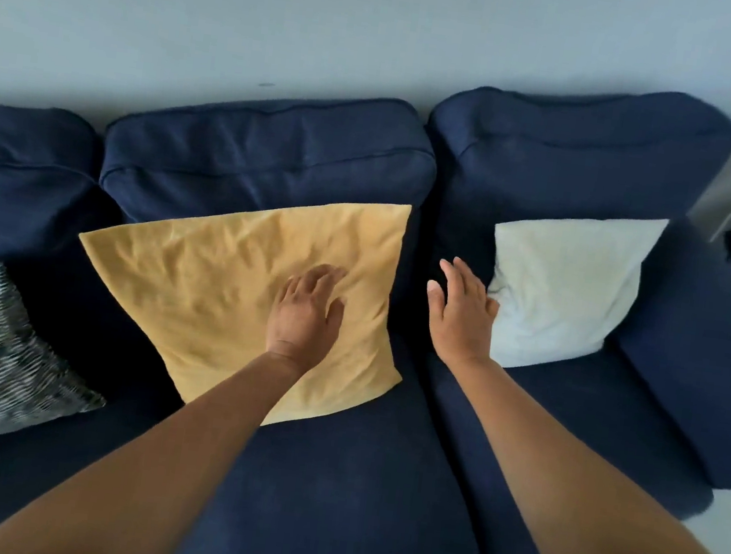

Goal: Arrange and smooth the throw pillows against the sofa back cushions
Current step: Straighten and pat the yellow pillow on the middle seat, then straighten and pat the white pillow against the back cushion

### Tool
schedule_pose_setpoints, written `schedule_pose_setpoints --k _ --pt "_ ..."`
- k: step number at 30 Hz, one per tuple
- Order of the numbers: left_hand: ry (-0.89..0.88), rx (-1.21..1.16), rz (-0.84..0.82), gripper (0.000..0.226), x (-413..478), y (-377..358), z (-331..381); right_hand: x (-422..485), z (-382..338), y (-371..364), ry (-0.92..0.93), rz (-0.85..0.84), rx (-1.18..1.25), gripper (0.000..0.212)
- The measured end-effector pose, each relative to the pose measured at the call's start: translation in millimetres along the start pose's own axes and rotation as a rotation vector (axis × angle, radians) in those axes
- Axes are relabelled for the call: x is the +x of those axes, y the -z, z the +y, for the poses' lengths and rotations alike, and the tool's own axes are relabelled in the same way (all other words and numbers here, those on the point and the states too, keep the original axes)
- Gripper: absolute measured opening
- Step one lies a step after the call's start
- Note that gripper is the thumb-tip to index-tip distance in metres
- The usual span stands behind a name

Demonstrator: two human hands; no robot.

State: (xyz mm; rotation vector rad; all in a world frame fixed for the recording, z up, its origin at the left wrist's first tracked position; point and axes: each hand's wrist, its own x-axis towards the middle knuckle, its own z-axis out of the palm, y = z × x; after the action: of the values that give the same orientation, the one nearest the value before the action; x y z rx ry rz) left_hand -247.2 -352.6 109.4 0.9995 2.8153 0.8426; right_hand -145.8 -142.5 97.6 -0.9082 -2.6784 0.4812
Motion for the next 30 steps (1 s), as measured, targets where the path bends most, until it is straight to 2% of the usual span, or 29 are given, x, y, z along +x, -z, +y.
schedule_pose_setpoints --k 4,9,12,17,19,21,23,27,30 --pt "0.015 -0.043 -0.072 0.046 12.5 -39.0 54.7 11.3 56.4 24.6 -0.064 -0.033 0.001 0.048" --pt "0.065 -0.105 -0.064 0.047 50.9 -99.0 143.6 40.5 158.0 58.6 -0.112 -0.018 0.037 0.045" --pt "0.199 -0.184 -0.046 0.052 79.7 -145.0 196.9 71.6 231.6 74.9 -0.130 -0.043 0.068 0.046" --pt "0.415 -0.253 -0.022 0.075 115.7 -231.8 281.4 123.5 351.0 95.8 -0.161 -0.039 0.091 0.045" --pt "0.557 -0.321 0.020 0.079 121.9 -256.3 304.0 137.0 386.4 102.5 -0.176 -0.060 0.107 0.046" --pt "0.686 -0.394 0.077 0.081 129.3 -270.8 315.3 153.2 411.9 106.0 -0.217 -0.088 0.147 0.050" --pt "0.736 -0.408 0.132 0.083 135.6 -277.0 316.4 170.4 425.1 105.8 -0.271 -0.115 0.215 0.055" --pt "0.722 -0.403 0.254 0.079 153.0 -284.1 303.9 201.8 435.2 94.7 -0.403 -0.149 0.516 0.063" --pt "0.731 -0.514 0.320 0.075 172.1 -287.6 296.2 221.7 435.2 82.9 -0.527 -0.113 0.779 0.073"
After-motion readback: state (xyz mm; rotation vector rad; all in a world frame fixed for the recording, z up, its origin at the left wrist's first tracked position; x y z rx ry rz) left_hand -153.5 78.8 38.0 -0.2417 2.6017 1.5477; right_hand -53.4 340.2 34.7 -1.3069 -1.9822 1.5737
